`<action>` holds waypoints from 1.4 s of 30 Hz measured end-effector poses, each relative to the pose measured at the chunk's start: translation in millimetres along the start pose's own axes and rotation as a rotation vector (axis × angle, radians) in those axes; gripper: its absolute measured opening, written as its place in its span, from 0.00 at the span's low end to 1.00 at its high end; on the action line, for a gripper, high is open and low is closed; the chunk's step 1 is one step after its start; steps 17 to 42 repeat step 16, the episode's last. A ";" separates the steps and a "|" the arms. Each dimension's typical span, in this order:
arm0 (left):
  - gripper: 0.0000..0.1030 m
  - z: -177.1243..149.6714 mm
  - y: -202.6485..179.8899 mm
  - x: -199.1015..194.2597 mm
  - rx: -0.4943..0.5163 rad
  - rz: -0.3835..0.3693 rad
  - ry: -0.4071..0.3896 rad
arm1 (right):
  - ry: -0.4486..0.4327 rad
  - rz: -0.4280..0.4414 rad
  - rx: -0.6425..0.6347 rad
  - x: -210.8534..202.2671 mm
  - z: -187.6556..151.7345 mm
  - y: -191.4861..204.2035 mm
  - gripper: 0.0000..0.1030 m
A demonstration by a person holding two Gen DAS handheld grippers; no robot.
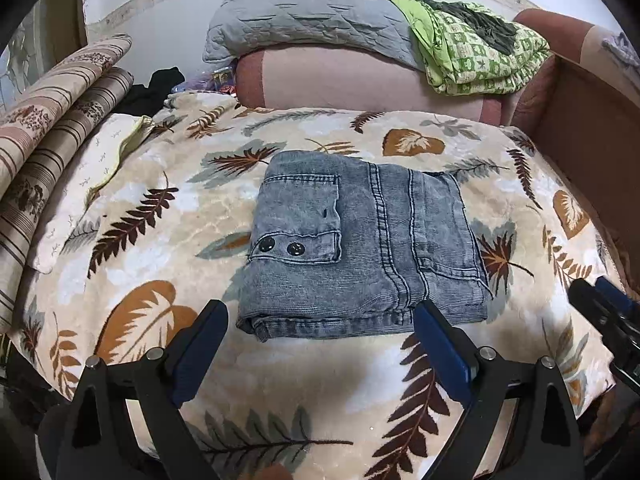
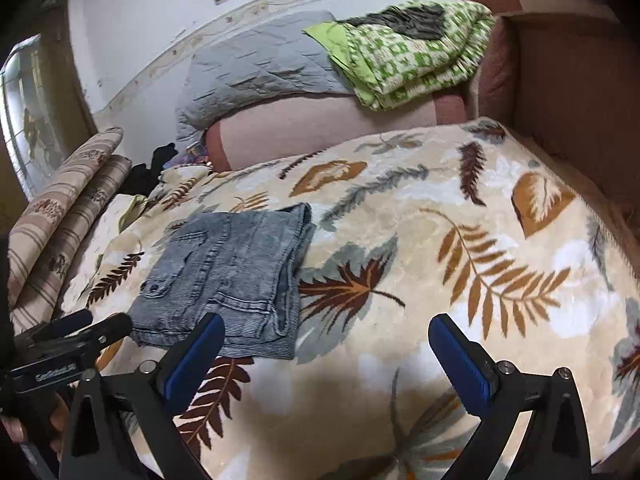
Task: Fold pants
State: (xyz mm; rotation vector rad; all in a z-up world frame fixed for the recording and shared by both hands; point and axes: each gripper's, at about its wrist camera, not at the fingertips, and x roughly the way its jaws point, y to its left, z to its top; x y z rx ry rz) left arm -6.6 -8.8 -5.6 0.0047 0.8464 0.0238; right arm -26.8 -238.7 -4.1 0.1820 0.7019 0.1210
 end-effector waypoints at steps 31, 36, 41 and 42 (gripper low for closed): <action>0.98 17.2 0.0 6.8 0.001 -0.102 0.007 | 0.060 0.023 -0.111 -5.0 23.2 27.0 1.00; 0.98 17.2 0.0 6.8 0.001 -0.102 0.007 | 0.060 0.023 -0.111 -5.0 23.2 27.0 1.00; 0.98 17.2 0.0 6.8 0.001 -0.102 0.007 | 0.060 0.023 -0.111 -5.0 23.2 27.0 1.00; 0.98 17.2 0.0 6.8 0.001 -0.102 0.007 | 0.060 0.023 -0.111 -5.0 23.2 27.0 1.00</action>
